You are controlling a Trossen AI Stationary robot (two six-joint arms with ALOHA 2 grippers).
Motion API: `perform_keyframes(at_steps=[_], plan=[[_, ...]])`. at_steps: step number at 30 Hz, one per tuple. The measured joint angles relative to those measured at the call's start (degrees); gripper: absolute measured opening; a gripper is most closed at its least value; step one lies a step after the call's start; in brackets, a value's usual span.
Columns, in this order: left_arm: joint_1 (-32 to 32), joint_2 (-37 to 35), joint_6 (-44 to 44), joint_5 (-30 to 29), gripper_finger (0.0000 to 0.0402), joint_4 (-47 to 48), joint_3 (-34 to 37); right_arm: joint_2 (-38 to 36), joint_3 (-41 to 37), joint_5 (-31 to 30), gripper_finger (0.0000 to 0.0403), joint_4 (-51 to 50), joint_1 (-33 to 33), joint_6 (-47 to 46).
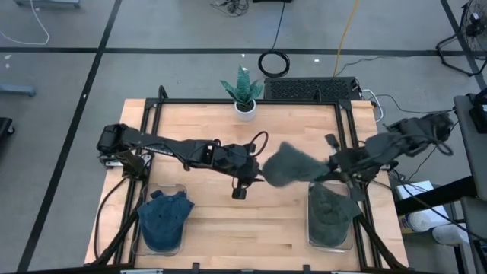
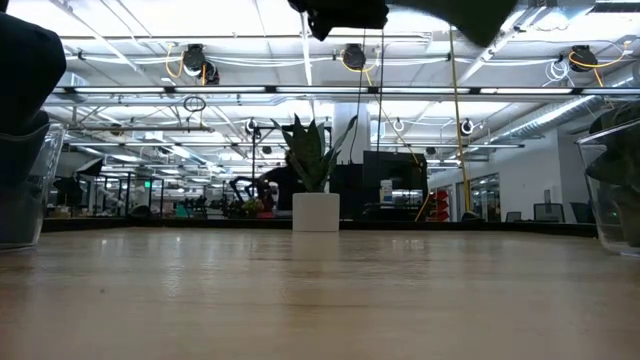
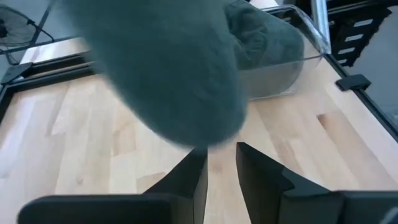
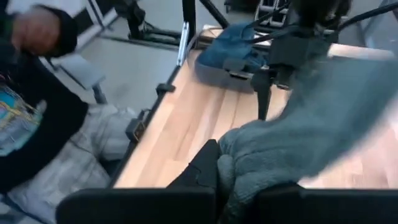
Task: Pick & Place hat
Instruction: Put the gray cap into the right transparent bin
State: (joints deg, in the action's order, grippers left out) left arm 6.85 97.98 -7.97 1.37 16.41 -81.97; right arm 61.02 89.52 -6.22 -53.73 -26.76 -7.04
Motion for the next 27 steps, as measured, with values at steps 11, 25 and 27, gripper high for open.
perform_keyframes(at_steps=[11, 25, 27], plan=[[1.8, -2.2, -3.4, -0.8, 0.0092, 6.0, 0.0, -3.6, -0.1, 11.1, 0.0002, -8.8, -7.3, -18.9], [1.2, -2.6, -2.0, -3.5, 0.0093, 9.6, 0.0, 1.4, -8.1, 10.8, 0.0001, -6.8, -20.9, -38.0], [1.2, -2.6, -1.9, -3.5, 0.0093, 9.6, 0.0, 1.4, -9.3, 10.3, 0.0001, -5.1, -22.2, -40.5]])
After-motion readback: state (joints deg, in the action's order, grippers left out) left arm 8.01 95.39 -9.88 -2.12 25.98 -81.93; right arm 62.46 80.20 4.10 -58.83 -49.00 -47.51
